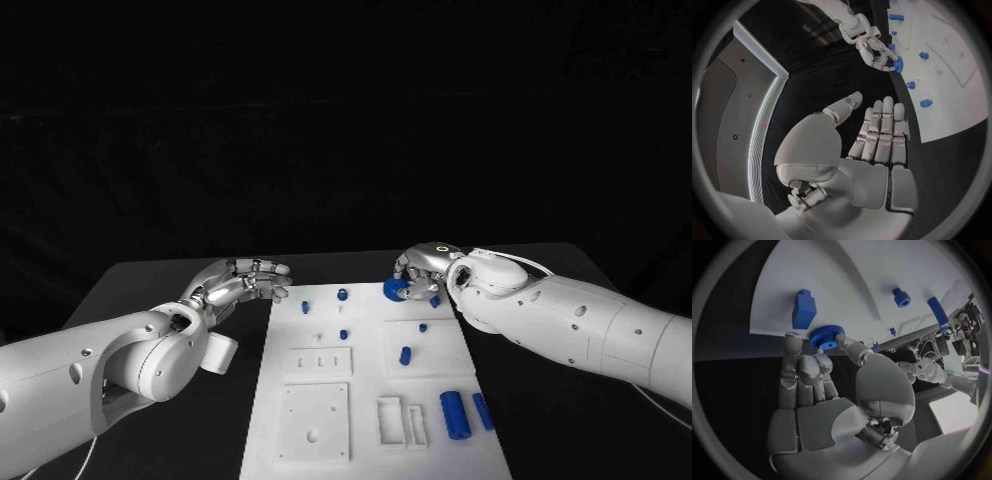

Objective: Assemble the parts on the task board

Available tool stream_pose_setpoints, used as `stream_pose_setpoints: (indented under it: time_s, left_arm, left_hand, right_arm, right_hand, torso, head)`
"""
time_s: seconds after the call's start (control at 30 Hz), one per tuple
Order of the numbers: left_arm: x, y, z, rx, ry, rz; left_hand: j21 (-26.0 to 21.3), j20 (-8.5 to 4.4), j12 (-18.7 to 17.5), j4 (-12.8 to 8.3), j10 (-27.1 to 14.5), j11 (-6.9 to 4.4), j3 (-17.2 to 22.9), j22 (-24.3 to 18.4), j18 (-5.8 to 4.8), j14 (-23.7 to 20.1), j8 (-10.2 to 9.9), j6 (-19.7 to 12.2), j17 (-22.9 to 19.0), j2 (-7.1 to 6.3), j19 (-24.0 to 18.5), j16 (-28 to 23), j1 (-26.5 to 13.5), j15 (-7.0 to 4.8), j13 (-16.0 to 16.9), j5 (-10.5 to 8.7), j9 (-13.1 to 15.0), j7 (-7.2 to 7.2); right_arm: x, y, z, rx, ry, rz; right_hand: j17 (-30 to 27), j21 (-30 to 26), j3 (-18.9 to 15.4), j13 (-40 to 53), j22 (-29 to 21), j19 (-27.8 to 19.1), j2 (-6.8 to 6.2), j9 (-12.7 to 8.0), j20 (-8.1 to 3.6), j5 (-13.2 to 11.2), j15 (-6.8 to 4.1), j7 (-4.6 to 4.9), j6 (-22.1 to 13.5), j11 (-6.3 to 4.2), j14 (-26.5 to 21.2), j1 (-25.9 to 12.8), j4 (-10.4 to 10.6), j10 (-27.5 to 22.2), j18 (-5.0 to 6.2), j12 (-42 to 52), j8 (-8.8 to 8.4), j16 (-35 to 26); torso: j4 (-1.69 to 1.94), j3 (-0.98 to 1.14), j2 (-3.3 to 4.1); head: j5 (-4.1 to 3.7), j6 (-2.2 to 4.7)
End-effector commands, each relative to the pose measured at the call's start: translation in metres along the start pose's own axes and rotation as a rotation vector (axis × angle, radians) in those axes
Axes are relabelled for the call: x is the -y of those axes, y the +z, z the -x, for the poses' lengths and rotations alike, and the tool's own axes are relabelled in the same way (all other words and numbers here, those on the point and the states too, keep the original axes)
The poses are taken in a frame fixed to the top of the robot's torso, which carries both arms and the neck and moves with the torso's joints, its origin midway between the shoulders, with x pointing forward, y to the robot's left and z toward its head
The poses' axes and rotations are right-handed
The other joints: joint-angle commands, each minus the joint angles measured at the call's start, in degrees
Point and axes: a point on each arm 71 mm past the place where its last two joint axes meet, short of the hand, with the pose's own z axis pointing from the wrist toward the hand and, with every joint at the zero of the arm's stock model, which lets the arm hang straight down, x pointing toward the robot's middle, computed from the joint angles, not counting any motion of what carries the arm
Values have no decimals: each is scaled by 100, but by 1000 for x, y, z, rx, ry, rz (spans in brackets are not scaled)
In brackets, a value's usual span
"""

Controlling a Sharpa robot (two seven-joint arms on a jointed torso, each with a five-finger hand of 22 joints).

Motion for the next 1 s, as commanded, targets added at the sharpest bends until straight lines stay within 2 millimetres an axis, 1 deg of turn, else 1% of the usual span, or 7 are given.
stream_pose_setpoints:
  time_s: [0.03,0.23,0.47,0.67,0.8,0.87,1.0]
  left_arm:
    - [2,1,-2,-13,-6,-9]
    - [2,2,-2,-12,-5,-9]
    - [2,2,-3,-12,-5,-11]
    - [2,3,-4,-12,-5,-12]
    - [2,3,-3,-8,-2,-12]
    - [2,3,-3,-6,-1,-12]
    - [2,3,-2,-4,-1,-13]
  left_hand:
    - [-30,2,-26,10,-5,16,-36,9,92,-26,-23,-31,8,-46,-31,-31,-13,11,-8,-15,-3,1]
    - [-30,2,-27,9,-4,16,-35,10,92,-27,-23,-31,9,-46,-32,-32,-14,11,-8,-15,-2,1]
    - [-31,3,-29,9,-3,16,-35,10,93,-27,-23,-31,10,-45,-32,-34,-14,11,-9,-15,-2,1]
    - [-31,2,-30,8,-2,15,-34,11,93,-26,-23,-30,12,-44,-32,-35,-13,11,-9,-15,-1,0]
    - [-31,3,-30,8,-1,15,-34,11,93,-26,-23,-30,12,-44,-32,-36,-13,11,-9,-14,-1,0]
    - [-31,3,-31,8,-1,15,-34,11,93,-26,-23,-30,13,-45,-33,-36,-13,11,-8,-14,-1,0]
    - [-31,3,-31,7,0,15,-34,11,94,-26,-23,-29,13,-45,-33,-37,-13,11,-8,-14,0,0]
  right_arm:
    - [3,-2,-15,-65,-20,-11]
    - [-1,0,-5,-29,-32,-14]
    - [-18,0,7,28,-57,7]
    - [-31,0,15,82,-81,28]
    - [-42,0,20,106,-89,50]
    - [-48,0,22,117,-90,65]
    - [-61,0,24,133,-94,93]
  right_hand:
    - [11,25,22,7,117,7,49,-4,-5,-2,-34,122,192,-14,10,24,20,52,130,28,36,-23]
    - [24,32,47,18,117,13,49,-1,-11,24,-43,111,227,-24,16,28,34,76,130,41,51,-26]
    - [38,40,76,13,117,16,24,5,-11,4,-58,94,284,-40,22,31,53,89,130,38,74,-35]
    - [58,48,161,2,114,24,-37,-2,-12,-52,-69,83,308,-51,33,56,114,108,130,27,75,-49]
    - [70,54,211,1,113,33,-74,-6,-14,-84,-71,80,318,-54,39,73,157,125,130,26,73,-56]
    - [75,55,229,4,112,34,-90,-8,-15,-95,-72,80,322,-55,42,80,175,134,130,30,73,-59]
    - [81,58,253,4,111,38,-110,-10,-16,-113,-73,78,327,-56,45,90,198,142,130,29,73,-62]
  torso:
    - [-9,1,0]
    - [-6,-2,3]
    - [-5,-10,2]
    - [18,-17,-1]
    - [11,-19,2]
    - [-1,-20,4]
    - [2,-19,4]
  head:
    - [2,13]
    - [-1,41]
    - [-6,40]
    - [5,82]
    - [27,92]
    - [42,94]
    - [57,102]
